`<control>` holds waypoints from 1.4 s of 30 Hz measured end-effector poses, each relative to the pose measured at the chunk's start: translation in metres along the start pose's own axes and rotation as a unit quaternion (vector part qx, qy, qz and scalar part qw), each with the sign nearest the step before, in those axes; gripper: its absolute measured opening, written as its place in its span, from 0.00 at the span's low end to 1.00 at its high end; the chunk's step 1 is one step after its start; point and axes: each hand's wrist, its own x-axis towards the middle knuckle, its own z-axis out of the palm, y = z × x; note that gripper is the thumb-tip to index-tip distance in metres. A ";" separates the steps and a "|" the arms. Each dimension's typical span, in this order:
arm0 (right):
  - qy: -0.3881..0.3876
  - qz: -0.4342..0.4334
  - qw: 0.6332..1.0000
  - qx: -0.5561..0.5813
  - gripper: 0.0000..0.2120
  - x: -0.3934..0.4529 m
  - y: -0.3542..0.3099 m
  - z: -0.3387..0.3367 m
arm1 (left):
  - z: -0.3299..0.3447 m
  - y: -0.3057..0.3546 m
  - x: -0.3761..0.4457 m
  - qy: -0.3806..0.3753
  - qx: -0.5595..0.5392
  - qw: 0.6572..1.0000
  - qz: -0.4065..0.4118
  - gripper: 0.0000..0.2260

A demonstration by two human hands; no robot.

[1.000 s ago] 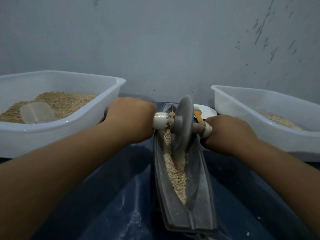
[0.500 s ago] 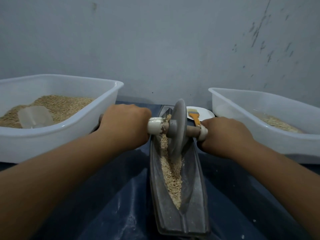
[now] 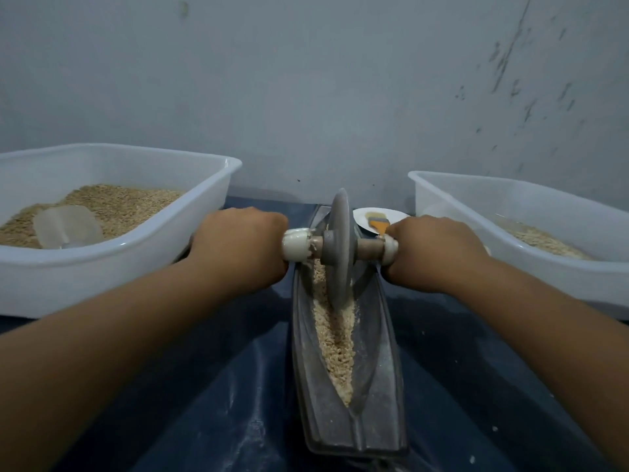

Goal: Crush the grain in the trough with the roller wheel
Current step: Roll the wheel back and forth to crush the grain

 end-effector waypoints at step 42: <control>-0.154 0.019 0.985 0.075 0.09 0.012 0.002 -0.007 | -0.009 0.000 0.025 -0.097 -0.022 0.994 0.037 0.09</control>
